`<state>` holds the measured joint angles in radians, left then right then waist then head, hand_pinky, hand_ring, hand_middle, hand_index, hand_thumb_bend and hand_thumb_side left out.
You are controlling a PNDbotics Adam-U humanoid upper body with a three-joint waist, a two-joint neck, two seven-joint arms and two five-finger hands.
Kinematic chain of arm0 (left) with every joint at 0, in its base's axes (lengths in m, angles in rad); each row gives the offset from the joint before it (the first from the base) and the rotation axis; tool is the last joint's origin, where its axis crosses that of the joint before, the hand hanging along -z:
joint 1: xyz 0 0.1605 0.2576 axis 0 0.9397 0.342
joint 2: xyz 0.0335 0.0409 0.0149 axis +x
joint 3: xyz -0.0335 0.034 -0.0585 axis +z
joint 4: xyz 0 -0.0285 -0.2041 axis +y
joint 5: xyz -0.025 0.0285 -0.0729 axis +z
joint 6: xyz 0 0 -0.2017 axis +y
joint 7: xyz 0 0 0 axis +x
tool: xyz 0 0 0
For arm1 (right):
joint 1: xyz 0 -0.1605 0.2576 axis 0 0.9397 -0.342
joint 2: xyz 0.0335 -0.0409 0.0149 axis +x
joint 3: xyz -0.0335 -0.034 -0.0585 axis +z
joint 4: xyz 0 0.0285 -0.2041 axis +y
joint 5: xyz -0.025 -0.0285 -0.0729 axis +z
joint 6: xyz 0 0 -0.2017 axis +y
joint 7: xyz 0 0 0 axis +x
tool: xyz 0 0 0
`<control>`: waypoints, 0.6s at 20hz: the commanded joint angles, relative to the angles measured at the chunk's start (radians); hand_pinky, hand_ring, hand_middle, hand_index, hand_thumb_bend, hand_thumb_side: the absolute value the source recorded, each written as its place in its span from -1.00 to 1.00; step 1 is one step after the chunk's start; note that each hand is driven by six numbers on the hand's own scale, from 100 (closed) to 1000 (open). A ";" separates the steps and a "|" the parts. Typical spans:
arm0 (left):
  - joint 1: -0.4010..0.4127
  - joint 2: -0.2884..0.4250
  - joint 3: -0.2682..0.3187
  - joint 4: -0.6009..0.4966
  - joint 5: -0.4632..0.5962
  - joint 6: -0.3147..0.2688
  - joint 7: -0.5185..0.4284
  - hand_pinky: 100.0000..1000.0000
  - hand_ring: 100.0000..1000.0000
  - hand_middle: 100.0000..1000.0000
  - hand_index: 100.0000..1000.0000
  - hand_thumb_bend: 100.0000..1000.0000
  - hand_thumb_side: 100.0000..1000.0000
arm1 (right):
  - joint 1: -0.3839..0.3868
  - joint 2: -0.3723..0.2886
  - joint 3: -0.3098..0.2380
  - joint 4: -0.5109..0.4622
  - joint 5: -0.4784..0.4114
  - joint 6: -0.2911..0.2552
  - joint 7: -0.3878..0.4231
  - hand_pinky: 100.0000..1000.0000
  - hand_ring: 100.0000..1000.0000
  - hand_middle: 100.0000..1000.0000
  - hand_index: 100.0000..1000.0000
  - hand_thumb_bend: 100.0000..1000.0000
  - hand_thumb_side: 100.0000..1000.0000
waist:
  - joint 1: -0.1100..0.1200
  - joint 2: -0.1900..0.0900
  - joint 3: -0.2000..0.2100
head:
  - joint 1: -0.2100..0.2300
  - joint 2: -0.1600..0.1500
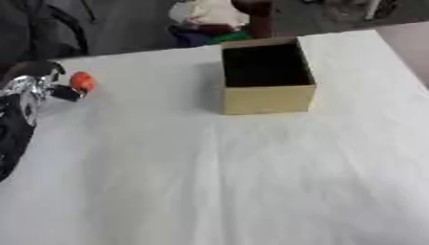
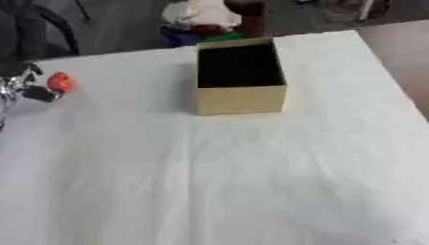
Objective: Pick up objects on the table and place them in the box.
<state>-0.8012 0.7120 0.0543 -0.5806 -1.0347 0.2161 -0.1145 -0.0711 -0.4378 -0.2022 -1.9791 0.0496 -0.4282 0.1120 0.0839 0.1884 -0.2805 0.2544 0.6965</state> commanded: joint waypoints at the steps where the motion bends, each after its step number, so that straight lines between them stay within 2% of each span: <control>1: -0.012 0.022 0.006 -0.007 -0.015 0.012 0.034 0.40 0.24 0.28 0.65 -0.45 -0.16 | -0.012 -0.008 -0.002 -0.021 -0.008 -0.001 0.005 0.34 0.90 0.48 0.89 -1.00 -0.17 | -0.006 -0.007 -0.004 | 0.008 -0.015; 8: -0.012 0.010 0.009 -0.014 -0.038 0.046 0.124 0.37 0.20 0.23 0.63 -0.45 -0.16 | -0.015 0.006 0.000 -0.021 -0.005 -0.001 0.011 0.34 0.91 0.48 0.89 -1.00 -0.17 | -0.008 0.010 -0.017 | 0.014 -0.023; 12: -0.010 0.004 0.009 -0.017 -0.049 0.065 0.183 0.30 0.10 0.12 0.50 -0.54 -0.22 | -0.019 0.010 0.002 -0.021 -0.007 0.001 0.016 0.34 0.91 0.48 0.89 -1.00 -0.17 | -0.007 0.014 -0.019 | 0.014 -0.023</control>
<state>-0.8005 0.6924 0.0547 -0.5820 -1.0752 0.2753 0.0479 -0.0795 -0.4170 -0.1967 -1.9791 0.0496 -0.4260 0.1242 0.0802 0.2159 -0.3004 0.2652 0.6841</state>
